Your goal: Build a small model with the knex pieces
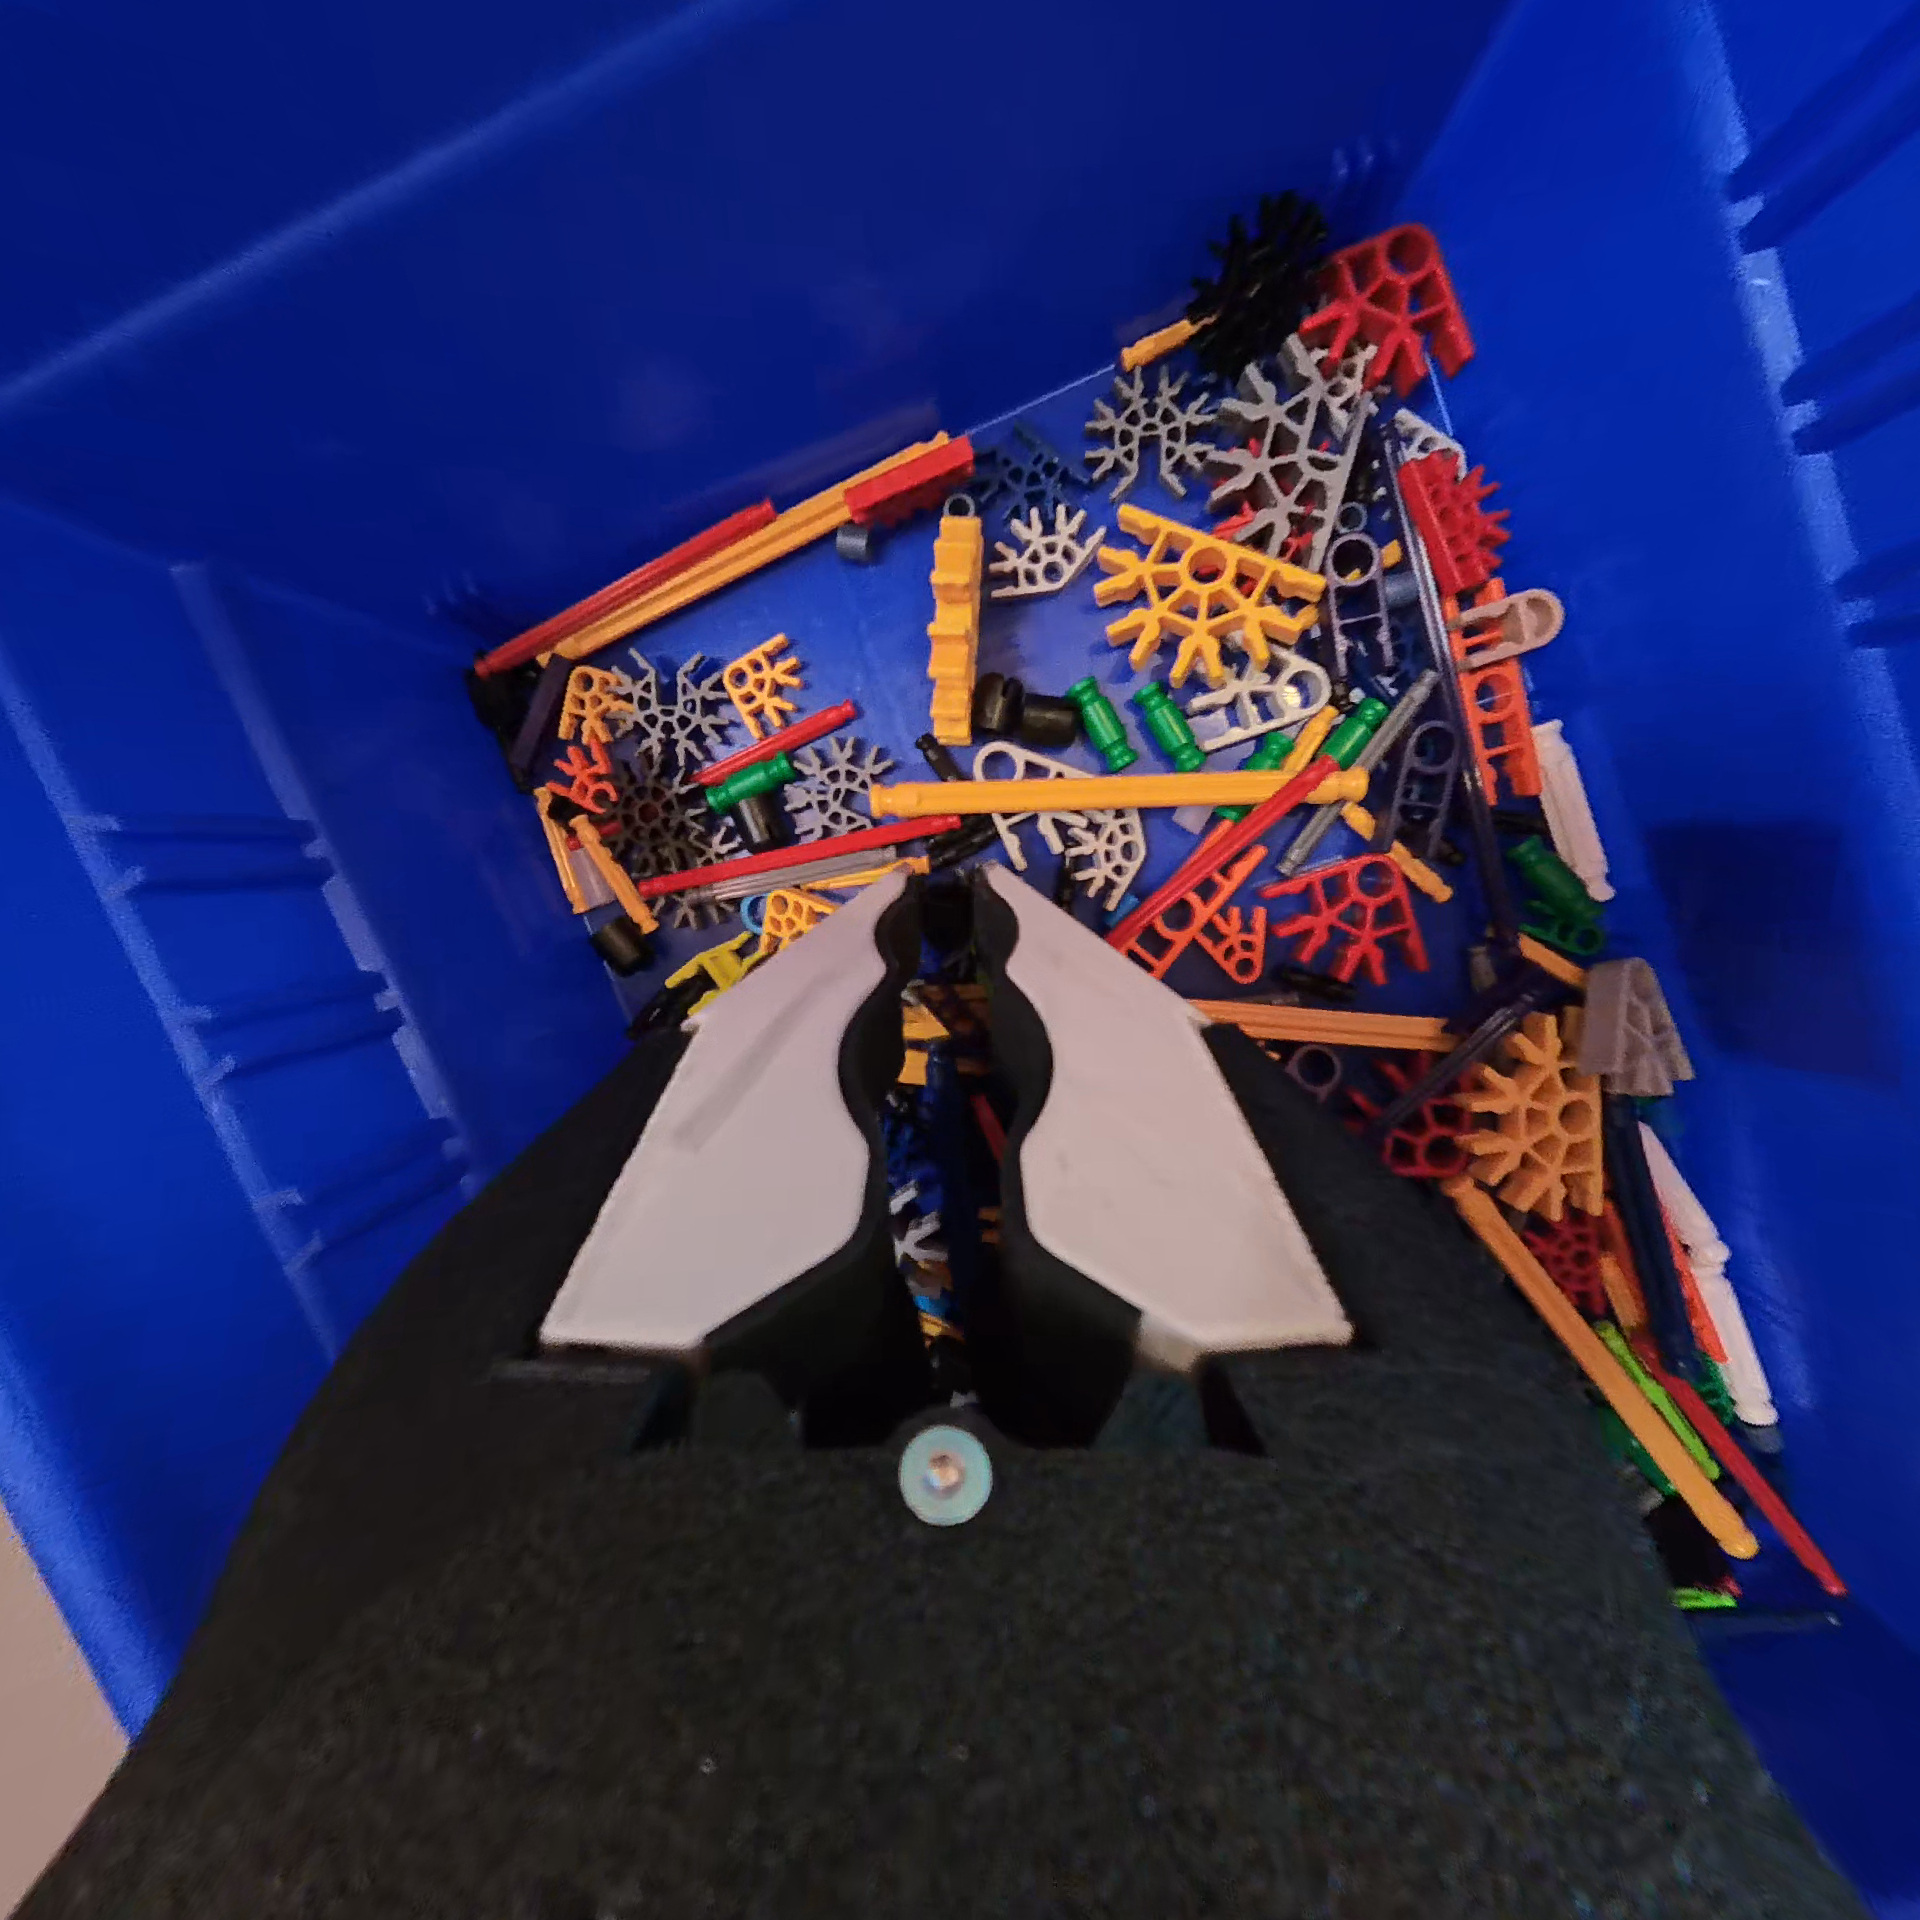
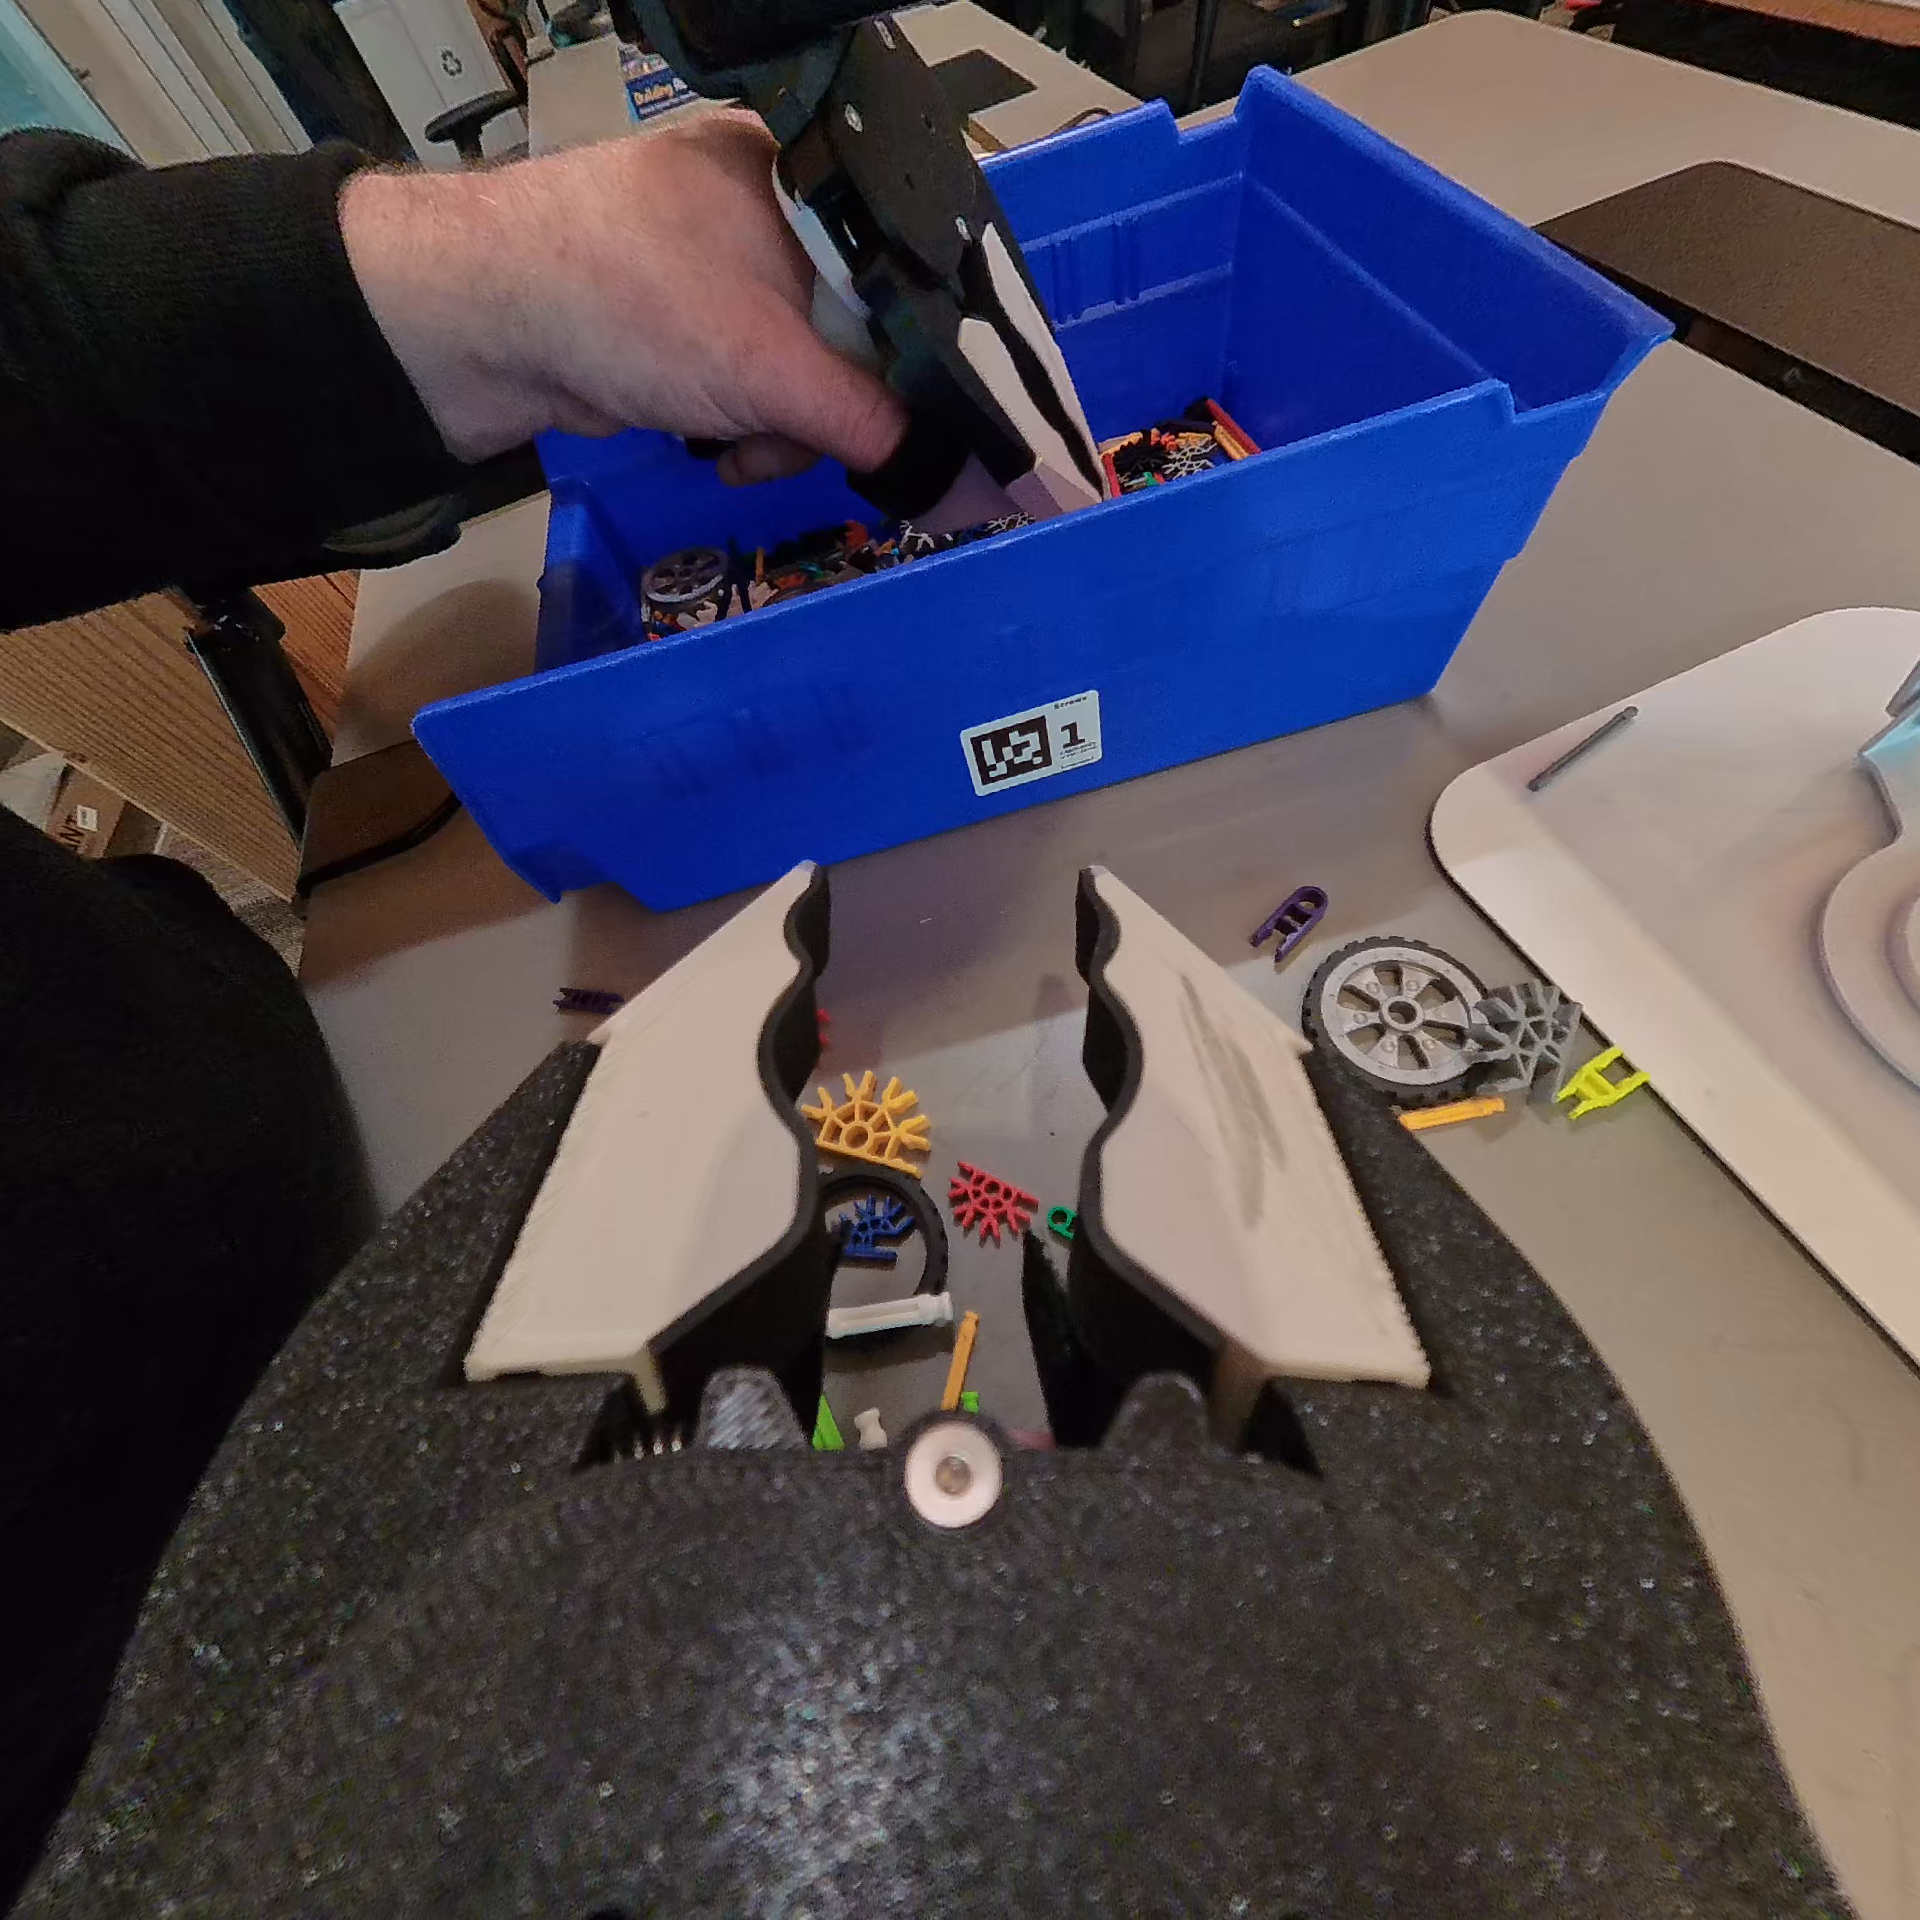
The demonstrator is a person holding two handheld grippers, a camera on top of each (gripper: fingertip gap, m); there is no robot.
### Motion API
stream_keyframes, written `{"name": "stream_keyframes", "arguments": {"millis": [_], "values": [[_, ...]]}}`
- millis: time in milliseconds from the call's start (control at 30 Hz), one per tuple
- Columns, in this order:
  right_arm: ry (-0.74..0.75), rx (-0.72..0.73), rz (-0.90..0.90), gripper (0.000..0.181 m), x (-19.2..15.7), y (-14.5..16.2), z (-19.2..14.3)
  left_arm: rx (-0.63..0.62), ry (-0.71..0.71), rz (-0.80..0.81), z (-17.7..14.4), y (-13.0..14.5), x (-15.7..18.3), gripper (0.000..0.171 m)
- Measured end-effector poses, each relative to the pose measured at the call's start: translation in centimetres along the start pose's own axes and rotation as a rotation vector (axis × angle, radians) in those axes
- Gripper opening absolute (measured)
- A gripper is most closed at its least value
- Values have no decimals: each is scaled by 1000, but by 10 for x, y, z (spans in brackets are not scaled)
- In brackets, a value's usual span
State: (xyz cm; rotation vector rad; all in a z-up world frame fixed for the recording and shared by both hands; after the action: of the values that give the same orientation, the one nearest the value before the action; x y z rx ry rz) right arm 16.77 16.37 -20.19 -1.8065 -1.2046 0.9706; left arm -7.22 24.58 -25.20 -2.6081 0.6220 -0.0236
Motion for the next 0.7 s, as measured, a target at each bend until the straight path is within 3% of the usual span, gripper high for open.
{"name": "stream_keyframes", "arguments": {"millis": [167, 333, 500, 700], "values": [[10, 4, -3, 47, 0, -2, -3, 145, -17, 105, -23, -12, 9, 7], [27, 60, 22, 47, 1, -15, -6, 409, -21, 276, -66, -32, 33, 6], [-29, 262, 241, 42, 8, -48, -14, 604, -33, 454, -104, -46, 61, 6], [-189, 468, 531, 39, 20, -71, -16, 740, 76, 586, -136, -57, 101, 6]]}}
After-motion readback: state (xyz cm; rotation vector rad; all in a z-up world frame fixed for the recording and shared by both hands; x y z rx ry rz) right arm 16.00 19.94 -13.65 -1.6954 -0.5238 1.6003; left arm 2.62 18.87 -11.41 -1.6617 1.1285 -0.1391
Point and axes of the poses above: each gripper's, where its closed fingertips meet, z out along the fingers, y out of its underside, x = y × z across the jaws, the point moved 6 cm from there along -z, back along the fingers
